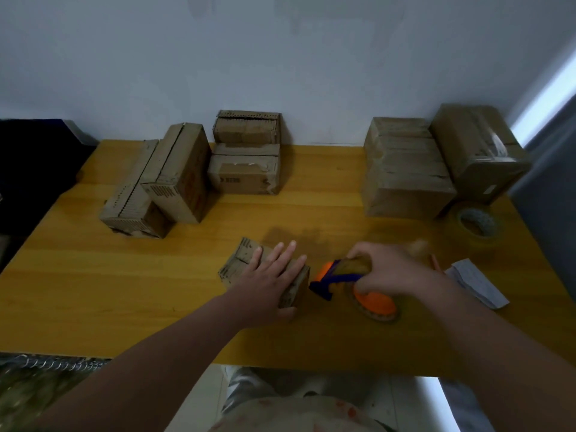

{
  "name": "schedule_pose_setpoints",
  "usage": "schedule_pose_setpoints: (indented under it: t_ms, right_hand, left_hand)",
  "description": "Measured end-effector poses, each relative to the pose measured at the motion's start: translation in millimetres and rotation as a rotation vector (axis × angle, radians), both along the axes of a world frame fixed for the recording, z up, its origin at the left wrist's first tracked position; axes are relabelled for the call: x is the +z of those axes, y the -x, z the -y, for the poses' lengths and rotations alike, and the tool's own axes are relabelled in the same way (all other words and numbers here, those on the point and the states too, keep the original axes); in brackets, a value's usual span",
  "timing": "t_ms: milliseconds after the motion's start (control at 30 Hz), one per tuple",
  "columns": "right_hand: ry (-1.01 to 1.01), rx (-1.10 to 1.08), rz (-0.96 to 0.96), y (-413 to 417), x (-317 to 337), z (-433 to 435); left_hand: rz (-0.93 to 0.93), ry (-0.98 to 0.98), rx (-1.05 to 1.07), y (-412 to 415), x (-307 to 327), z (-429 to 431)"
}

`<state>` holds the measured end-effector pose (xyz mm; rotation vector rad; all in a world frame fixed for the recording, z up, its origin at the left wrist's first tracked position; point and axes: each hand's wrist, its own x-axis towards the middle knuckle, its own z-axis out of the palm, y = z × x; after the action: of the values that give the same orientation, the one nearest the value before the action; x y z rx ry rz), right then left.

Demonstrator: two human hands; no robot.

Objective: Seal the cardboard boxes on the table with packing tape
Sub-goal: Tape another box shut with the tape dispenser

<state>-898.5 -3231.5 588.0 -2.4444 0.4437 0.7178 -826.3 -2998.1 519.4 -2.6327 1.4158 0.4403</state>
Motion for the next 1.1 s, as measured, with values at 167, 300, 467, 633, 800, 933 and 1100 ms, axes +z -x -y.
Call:
schedule_pose_setpoints:
  t_ms: [167,300,467,633,800,933,1100]
  right_hand:
    - [-0.064,-0.184,0.203,-0.1,2.9,3.4]
    - [-0.166,-0.269,0.303,0.3,-5.5,-6.1]
    - [-0.205,-0.295,0.313,-1.8,-16.7,-18.2]
    - [-0.213,-0.274,0.314,-1.1,-19.9,-25.6]
    - [-0.239,-0.307,0.363,2.3,-21.5,-21.8]
    - [-0.244,-0.359,0.382,4.6,-22.9,-15.2]
    - [-0.278,-0.389,0.426,8.3,-21.7,-9.2]
  left_hand:
    - [-0.115,0.065,-0.042,0.5,5.9,-8.3]
    - [-0.068,0.151,0.232,-2.7,13.4,-19.6]
    - [-0.082,-0.033,0.449,-13.7,9.2,-18.5]
    - [-0.056,-0.054,0.408,-10.2,5.8,-15.2]
    - [-0.021,-0.031,0.298,3.0,5.0,-15.2]
    - [0.014,-0.009,0.191,11.2,2.2,-15.0]
    - [0.035,0.039,0.087,14.8,-0.9,-13.6]
